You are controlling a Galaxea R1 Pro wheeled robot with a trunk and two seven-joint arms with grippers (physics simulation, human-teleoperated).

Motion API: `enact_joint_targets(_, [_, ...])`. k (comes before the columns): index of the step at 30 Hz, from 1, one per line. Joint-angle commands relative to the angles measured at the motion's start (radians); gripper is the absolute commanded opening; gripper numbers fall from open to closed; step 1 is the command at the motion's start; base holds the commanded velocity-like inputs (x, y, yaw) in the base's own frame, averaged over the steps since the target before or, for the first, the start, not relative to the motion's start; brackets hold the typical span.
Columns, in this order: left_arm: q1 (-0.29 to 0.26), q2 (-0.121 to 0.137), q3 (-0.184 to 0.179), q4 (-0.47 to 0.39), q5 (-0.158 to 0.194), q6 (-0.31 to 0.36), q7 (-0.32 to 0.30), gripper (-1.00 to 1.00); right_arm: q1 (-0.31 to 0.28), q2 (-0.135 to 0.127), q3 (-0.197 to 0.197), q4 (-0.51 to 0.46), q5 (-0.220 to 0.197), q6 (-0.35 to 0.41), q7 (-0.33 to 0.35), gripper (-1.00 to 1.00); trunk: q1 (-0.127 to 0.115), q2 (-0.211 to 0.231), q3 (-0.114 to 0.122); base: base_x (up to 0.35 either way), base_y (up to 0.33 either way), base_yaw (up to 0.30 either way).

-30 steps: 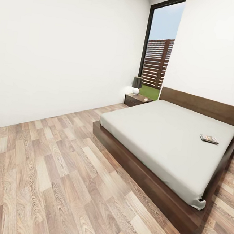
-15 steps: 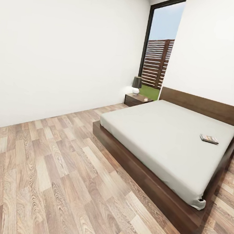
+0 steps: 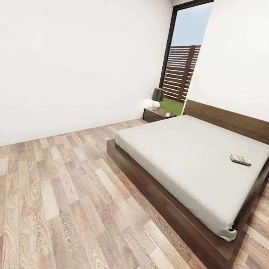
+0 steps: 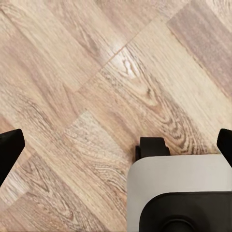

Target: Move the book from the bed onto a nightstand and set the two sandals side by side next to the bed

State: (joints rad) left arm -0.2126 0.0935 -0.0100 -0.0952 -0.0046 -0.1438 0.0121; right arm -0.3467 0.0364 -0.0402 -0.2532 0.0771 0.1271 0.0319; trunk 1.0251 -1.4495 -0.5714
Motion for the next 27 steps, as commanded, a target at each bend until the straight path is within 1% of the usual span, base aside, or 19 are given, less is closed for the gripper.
enact_joint_targets(1, [-0.001, 0.000, -0.001, 0.001, -0.001, -0.004, 0.001, 1.00, 0.000, 0.000, -0.005, -0.003, 0.008, 0.006, 0.003, 1.00, 0.000, 0.000, -0.001, 0.000, 0.000, 0.000])
enact_joint_targets(5, [-0.001, 0.000, -0.001, 0.001, -0.001, -0.004, 0.000, 1.00, 0.000, 0.000, -0.005, -0.002, 0.008, 0.006, 0.003, 1.00, 0.000, 0.000, -0.001, 0.012, 0.007, 0.000])
enact_joint_targets(14, [-0.001, -0.003, -0.003, 0.000, -0.002, -0.004, 0.001, 1.00, 0.000, 0.000, -0.004, -0.002, 0.008, 0.006, 0.003, 1.00, 0.000, 0.000, -0.001, 0.104, 0.032, 0.000])
enact_joint_targets(27, [-0.001, -0.004, -0.004, 0.000, -0.002, -0.003, 0.003, 1.00, 0.000, 0.000, -0.004, -0.002, 0.008, 0.006, 0.003, 1.00, 0.000, 0.000, -0.001, 0.018, 0.004, 0.000])
